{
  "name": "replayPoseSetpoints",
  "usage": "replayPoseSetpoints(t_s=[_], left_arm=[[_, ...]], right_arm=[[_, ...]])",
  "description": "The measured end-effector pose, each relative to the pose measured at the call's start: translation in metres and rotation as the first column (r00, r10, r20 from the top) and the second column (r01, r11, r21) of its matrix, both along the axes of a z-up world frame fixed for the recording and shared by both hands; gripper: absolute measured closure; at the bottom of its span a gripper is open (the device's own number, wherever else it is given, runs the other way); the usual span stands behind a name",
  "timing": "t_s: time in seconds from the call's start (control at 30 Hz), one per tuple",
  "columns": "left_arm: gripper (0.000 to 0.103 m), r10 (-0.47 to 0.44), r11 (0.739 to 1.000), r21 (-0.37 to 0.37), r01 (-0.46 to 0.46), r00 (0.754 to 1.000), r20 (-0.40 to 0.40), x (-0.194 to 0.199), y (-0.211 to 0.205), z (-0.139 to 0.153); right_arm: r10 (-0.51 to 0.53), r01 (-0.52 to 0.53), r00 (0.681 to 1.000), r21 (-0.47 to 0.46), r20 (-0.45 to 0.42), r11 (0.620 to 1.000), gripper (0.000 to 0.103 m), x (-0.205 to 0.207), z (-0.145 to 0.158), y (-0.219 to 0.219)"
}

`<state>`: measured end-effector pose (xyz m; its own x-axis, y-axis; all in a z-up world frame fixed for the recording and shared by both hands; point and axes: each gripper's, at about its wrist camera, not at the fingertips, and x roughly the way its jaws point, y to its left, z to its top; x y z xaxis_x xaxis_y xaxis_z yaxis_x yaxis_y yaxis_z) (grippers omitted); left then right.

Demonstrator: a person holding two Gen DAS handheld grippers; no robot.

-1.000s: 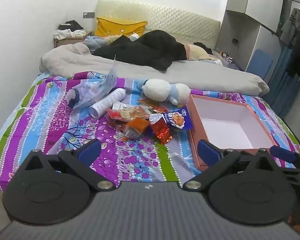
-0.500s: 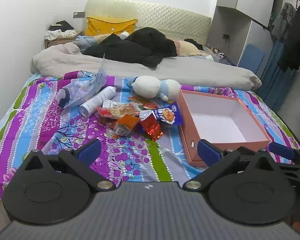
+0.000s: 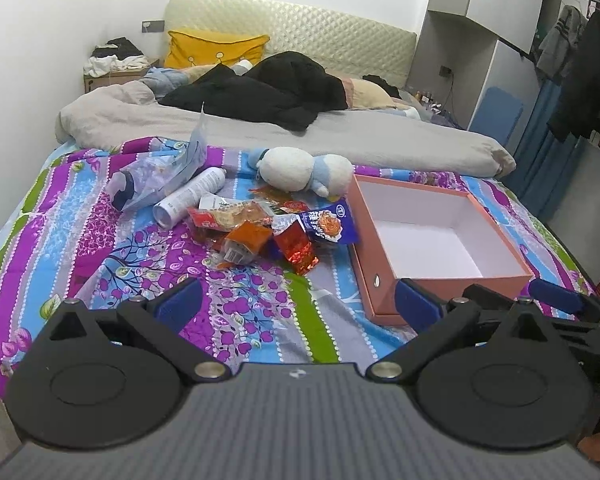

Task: Organize snacks

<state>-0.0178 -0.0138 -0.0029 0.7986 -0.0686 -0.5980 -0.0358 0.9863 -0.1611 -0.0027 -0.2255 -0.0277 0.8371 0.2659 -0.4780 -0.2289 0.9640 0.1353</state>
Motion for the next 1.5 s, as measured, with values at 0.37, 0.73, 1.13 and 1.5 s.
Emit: replayPoseSetpoints(t_s=[0.37, 0.73, 1.13, 1.5], left_arm=[[0.000, 0.006, 1.000, -0.002, -0.006, 1.000, 0.021, -0.015, 0.000, 0.004], [0.000, 0.004, 1.000, 0.007, -0.004, 1.000, 0.016, -0.021, 0.003, 0.006], [0.000, 0.009, 1.000, -0.002, -0.009, 1.000, -0.001, -0.018, 0.003, 0.008], [0.000, -0.013, 1.000, 0.000, 0.013, 0.999, -0.031, -0.003, 0.002, 0.006]], right_arm=[[0.004, -0.004, 1.000, 0.003, 0.009, 1.000, 0.000, -0.013, 0.005, -0.005], [0.012, -0.012, 1.000, -0.003, 0.020, 1.000, 0.000, -0.015, 0.011, -0.005], [0.020, -0.020, 1.000, 0.000, 0.003, 1.000, 0.000, -0.011, 0.009, -0.006], [0.029, -0.029, 0.999, -0.002, -0.027, 1.000, 0.000, -0.007, 0.005, -0.007]])
